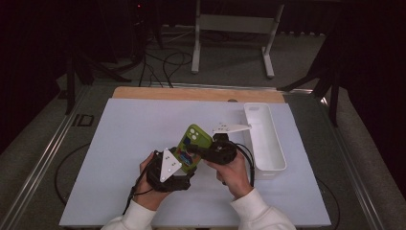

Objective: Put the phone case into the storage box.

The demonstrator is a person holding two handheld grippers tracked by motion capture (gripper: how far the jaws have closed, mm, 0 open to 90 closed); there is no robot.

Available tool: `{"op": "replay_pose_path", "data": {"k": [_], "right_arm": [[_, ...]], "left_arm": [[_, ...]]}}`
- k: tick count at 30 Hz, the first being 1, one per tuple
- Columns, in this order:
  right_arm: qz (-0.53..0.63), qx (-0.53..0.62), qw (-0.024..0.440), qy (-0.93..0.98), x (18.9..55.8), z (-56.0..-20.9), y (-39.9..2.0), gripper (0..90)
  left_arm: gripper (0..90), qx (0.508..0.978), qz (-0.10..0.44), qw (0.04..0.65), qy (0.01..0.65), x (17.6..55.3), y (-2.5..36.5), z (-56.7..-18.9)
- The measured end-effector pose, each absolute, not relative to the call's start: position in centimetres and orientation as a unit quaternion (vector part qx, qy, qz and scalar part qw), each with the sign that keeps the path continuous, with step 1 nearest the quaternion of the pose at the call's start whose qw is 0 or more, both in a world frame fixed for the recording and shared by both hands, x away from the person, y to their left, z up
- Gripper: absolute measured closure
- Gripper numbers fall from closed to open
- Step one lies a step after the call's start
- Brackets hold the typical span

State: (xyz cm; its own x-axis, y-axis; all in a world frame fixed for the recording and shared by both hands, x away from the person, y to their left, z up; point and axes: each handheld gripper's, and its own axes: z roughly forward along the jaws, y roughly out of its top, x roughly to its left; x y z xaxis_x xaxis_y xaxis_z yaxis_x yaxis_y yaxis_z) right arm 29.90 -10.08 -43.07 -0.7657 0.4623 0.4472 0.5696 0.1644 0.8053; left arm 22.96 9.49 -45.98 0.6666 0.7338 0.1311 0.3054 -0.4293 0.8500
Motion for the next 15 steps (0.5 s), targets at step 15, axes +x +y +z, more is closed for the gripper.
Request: {"op": "replay_pose_path", "data": {"k": [15], "right_arm": [[-0.553, -0.347, 0.032, -0.757, 30.00, -42.85, -10.81, 88.9]], "left_arm": [[15.0, 0.801, 0.233, 0.434, 0.340, 23.49, 10.46, -45.79]]}}
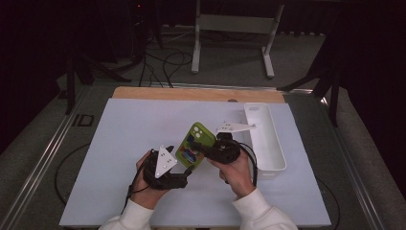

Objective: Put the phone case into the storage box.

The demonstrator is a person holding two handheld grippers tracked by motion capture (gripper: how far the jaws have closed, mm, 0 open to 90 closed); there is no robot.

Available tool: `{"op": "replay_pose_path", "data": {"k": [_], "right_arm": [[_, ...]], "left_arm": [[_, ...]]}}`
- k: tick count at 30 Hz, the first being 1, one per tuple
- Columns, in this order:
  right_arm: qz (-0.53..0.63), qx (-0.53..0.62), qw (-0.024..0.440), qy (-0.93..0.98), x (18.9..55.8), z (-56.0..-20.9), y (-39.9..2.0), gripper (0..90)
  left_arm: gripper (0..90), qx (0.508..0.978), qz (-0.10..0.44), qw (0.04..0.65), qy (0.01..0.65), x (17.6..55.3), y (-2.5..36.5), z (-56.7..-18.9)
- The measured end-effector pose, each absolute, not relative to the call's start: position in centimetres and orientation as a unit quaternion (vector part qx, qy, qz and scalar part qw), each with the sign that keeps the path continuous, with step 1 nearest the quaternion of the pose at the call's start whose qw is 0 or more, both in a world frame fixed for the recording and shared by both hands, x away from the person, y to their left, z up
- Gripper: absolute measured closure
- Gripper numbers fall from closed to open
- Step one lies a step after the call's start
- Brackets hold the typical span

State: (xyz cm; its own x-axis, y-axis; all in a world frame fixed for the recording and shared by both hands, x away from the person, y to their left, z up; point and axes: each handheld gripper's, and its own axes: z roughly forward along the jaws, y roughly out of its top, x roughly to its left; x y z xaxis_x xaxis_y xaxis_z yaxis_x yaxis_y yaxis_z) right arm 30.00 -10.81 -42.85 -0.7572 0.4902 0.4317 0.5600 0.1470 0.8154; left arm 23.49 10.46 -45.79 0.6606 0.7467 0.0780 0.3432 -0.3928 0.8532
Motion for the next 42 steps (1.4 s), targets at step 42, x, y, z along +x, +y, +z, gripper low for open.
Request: {"op": "replay_pose_path", "data": {"k": [42], "right_arm": [[-0.546, -0.270, 0.018, -0.793, 29.6, -42.4, -11.7, 88.6]], "left_arm": [[5.1, 0.809, 0.173, 0.455, 0.329, 24.1, 11.9, -45.6]]}}
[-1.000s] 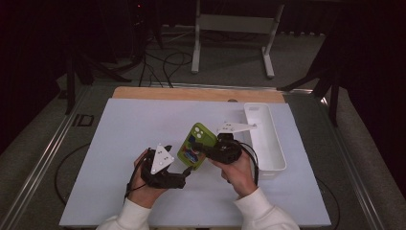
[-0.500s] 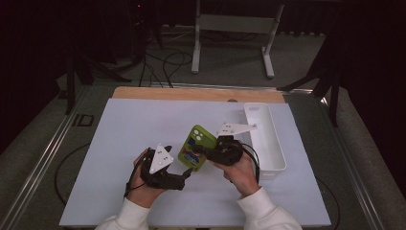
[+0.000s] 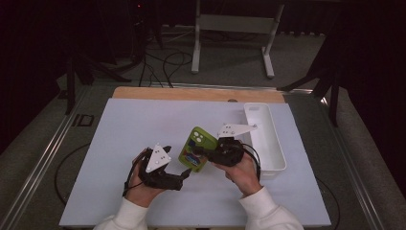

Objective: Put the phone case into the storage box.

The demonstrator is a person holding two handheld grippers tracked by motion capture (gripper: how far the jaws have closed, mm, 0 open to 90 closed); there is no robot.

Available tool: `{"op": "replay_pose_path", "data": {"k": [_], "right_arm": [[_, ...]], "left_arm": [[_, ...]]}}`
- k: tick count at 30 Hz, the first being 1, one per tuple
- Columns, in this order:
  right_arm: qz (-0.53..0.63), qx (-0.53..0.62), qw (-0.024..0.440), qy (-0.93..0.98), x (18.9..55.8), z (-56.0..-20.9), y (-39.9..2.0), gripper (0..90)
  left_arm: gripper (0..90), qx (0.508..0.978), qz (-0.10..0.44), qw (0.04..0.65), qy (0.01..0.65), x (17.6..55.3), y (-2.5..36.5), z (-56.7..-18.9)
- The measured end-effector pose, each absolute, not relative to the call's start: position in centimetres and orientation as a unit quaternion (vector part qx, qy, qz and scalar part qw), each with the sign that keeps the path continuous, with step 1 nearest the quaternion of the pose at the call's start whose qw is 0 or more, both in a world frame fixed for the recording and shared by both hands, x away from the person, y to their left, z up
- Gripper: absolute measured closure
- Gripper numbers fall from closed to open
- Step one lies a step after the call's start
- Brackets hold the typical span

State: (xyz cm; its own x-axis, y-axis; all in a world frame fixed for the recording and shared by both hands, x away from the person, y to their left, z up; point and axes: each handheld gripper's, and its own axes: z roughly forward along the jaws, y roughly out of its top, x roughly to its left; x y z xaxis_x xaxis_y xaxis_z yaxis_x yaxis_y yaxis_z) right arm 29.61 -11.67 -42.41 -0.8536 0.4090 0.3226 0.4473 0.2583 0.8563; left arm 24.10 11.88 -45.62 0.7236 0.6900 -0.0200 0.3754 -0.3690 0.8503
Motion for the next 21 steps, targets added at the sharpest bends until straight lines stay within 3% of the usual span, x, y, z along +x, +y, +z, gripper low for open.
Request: {"op": "replay_pose_path", "data": {"k": [15, 21], "right_arm": [[-0.549, -0.234, 0.022, -0.802, 29.11, -42.22, -11.80, 88.5], [-0.551, -0.212, 0.031, -0.807, 28.91, -42.09, -11.77, 88.5]], "left_arm": [[6.7, 0.815, 0.134, 0.473, 0.305, 24.06, 11.95, -45.75], [12.6, 0.814, 0.125, 0.482, 0.299, 23.97, 12.04, -45.67]]}}
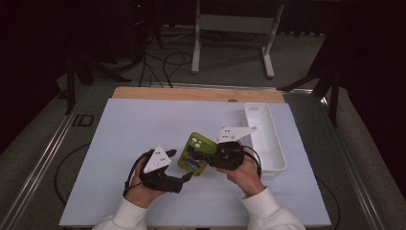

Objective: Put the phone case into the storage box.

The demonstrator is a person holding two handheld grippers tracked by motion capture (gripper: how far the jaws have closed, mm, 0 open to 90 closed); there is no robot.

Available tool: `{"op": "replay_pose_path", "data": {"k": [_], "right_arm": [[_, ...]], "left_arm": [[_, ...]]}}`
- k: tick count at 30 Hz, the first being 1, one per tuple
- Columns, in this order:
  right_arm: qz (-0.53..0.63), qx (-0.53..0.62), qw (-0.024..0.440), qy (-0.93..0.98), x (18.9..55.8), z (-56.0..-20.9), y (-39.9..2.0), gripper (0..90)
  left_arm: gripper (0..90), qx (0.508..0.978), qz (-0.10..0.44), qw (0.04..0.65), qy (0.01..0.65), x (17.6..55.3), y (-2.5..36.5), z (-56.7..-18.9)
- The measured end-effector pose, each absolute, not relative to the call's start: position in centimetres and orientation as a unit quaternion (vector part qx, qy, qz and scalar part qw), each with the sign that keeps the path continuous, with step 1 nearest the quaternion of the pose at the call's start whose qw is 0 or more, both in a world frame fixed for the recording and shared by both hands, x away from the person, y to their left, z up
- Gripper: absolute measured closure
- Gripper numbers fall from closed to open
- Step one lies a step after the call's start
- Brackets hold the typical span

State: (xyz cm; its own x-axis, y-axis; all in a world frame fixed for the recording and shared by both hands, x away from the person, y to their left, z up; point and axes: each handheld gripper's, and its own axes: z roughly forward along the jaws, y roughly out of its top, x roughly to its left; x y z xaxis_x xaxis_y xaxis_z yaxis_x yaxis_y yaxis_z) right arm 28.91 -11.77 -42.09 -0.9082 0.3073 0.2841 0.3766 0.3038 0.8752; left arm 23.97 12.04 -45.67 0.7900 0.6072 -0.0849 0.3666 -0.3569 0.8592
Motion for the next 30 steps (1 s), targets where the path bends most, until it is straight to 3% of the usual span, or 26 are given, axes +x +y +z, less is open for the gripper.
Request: {"op": "replay_pose_path", "data": {"k": [18, 24, 30], "right_arm": [[-0.555, -0.163, 0.057, -0.814, 28.43, -41.85, -11.37, 88.6], [-0.552, -0.146, 0.058, -0.819, 28.29, -41.86, -11.11, 88.6], [-0.551, -0.145, 0.053, -0.820, 28.38, -41.93, -11.36, 88.4]], "left_arm": [[30.4, 0.819, 0.099, 0.500, 0.264, 23.72, 12.08, -45.59], [45.4, 0.821, 0.087, 0.507, 0.246, 23.60, 12.09, -45.57], [54.5, 0.826, 0.080, 0.503, 0.240, 23.67, 12.23, -45.64]]}}
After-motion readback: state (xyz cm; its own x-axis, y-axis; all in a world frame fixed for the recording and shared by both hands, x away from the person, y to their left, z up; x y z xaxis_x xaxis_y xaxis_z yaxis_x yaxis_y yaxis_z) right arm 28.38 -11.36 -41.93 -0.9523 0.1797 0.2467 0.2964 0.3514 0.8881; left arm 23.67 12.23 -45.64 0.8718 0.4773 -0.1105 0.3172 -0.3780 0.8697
